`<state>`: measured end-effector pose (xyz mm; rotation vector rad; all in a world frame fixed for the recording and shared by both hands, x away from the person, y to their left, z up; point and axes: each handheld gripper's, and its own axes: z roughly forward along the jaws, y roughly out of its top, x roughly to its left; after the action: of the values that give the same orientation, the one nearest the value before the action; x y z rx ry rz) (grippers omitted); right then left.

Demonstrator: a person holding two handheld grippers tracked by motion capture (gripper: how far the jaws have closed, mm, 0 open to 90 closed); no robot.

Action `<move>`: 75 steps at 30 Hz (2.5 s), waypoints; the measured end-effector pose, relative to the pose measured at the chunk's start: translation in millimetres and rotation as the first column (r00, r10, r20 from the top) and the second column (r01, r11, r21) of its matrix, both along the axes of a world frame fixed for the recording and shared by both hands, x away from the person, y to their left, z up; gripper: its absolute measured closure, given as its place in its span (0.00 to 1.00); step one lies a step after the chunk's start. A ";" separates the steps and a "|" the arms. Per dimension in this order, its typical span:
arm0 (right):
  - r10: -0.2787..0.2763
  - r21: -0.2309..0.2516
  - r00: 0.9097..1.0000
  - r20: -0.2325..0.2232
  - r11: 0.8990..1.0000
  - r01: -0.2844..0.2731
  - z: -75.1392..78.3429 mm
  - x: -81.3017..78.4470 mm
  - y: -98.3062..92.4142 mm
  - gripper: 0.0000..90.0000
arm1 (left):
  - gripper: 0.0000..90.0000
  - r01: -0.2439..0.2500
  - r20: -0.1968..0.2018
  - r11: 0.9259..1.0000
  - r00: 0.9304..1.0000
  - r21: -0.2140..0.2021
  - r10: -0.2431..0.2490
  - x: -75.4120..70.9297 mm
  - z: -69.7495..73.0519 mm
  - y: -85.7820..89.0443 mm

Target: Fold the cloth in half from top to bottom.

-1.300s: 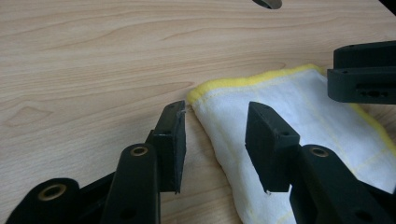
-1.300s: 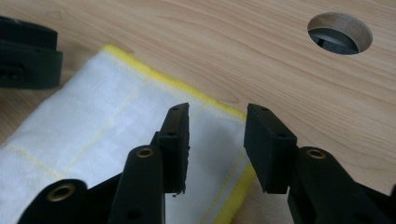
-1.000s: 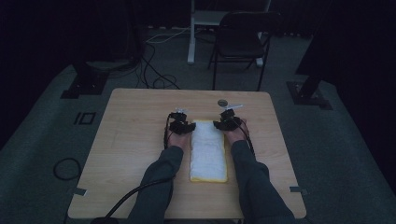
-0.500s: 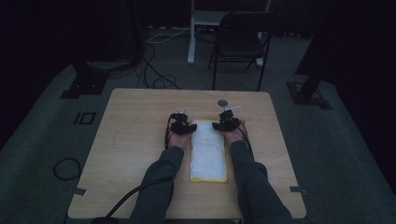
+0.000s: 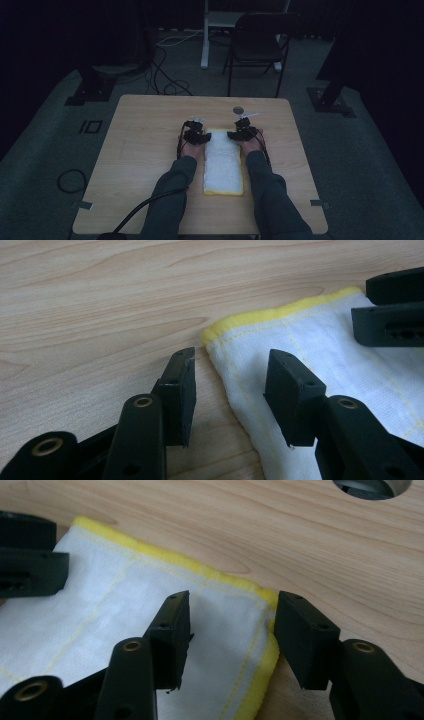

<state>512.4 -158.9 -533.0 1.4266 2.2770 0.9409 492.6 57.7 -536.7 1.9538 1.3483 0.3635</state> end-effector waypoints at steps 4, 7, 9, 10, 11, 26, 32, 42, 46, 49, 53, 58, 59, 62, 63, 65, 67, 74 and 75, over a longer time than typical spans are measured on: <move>-0.001 -0.002 1.000 -0.010 1.000 0.001 1.3 -1.5 2.2 0.71 | 0.75 0.010 -0.011 1.000 1.000 -0.004 -0.010 -1.8 0.1 -3.7; 0.017 0.008 1.000 -0.023 1.000 -0.016 1.8 -2.3 4.2 0.85 | 0.87 0.009 -0.026 1.000 1.000 -0.023 -0.009 -1.8 -0.5 -5.9; 0.018 0.027 0.999 -0.035 0.999 -0.017 1.6 -3.0 4.9 0.91 | 0.92 0.012 -0.042 0.999 0.999 -0.035 -0.013 -1.0 -0.2 -5.1; 0.018 0.036 0.999 -0.038 0.999 -0.016 1.4 -2.9 4.7 0.93 | 0.93 0.014 -0.043 0.999 0.999 -0.039 -0.015 -1.1 -0.4 -4.6; 0.021 0.042 0.999 -0.043 0.999 -0.020 1.4 -2.5 3.9 0.94 | 0.94 0.018 -0.040 0.999 0.999 -0.038 -0.019 -1.4 -0.6 -4.4; -0.027 0.161 1.000 -0.006 0.987 0.028 10.9 -2.3 -10.0 0.96 | 0.97 0.036 -0.002 0.995 0.999 -0.097 -0.036 3.3 17.1 -1.4; -0.025 0.178 0.999 0.024 0.984 0.020 23.1 -1.7 -14.3 0.96 | 0.97 0.050 0.031 0.992 0.998 -0.115 -0.046 4.0 30.9 -2.1; 0.028 0.202 0.997 0.073 0.978 -0.043 39.9 -7.5 -20.9 0.95 | 0.97 0.084 0.071 0.988 0.995 -0.133 -0.075 -0.6 45.1 2.8; 0.052 0.211 0.994 0.091 0.975 -0.070 43.1 -13.2 -23.9 0.95 | 0.97 0.107 0.086 0.983 0.992 -0.148 -0.095 -6.1 48.9 5.9; 0.058 0.216 0.994 0.096 0.973 -0.077 44.2 -15.7 -25.2 0.95 | 0.97 0.111 0.090 0.981 0.991 -0.157 -0.097 -7.8 49.8 6.3; 0.073 0.224 0.991 0.114 0.970 -0.098 46.0 -23.2 -28.0 0.95 | 0.97 0.137 0.115 0.975 0.986 -0.172 -0.118 -17.9 54.2 8.9; 0.086 0.233 0.986 0.142 0.965 -0.118 48.4 -31.0 -29.9 0.95 | 0.97 0.151 0.132 0.971 0.983 -0.188 -0.127 -26.9 57.3 11.6; 0.089 0.231 0.985 0.148 0.965 -0.122 49.1 -32.4 -30.0 0.95 | 0.97 0.152 0.136 0.970 0.982 -0.190 -0.128 -28.6 58.2 12.1; 0.092 0.232 0.982 0.164 0.964 -0.129 51.4 -36.3 -30.3 0.95 | 0.97 0.161 0.144 0.968 0.980 -0.192 -0.135 -34.3 61.0 12.6; 0.095 0.231 0.981 0.167 0.964 -0.132 52.0 -37.7 -30.6 0.95 | 0.97 0.164 0.148 0.967 0.979 -0.193 -0.137 -36.5 61.6 12.9; 0.098 0.233 0.980 0.171 0.963 -0.137 53.6 -41.2 -31.0 0.95 | 0.97 0.173 0.155 0.966 0.977 -0.194 -0.144 -41.0 62.3 13.7; 0.106 0.233 0.978 0.180 0.961 -0.147 54.9 -45.0 -31.5 0.95 | 0.97 0.180 0.159 0.964 0.976 -0.195 -0.150 -45.1 62.6 15.1; 0.127 0.240 0.970 0.208 0.955 -0.177 58.1 -60.8 -32.2 0.95 | 0.97 0.197 0.172 0.958 0.972 -0.209 -0.163 -59.7 64.9 20.0; 0.130 0.240 0.968 0.213 0.954 -0.181 58.3 -62.9 -32.6 0.95 | 0.97 0.201 0.175 0.956 0.971 -0.213 -0.165 -61.5 65.1 20.3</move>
<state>449.6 -191.6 -474.6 1.1962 2.2071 1.4060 431.1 78.0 -471.6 1.8001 1.0505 0.2519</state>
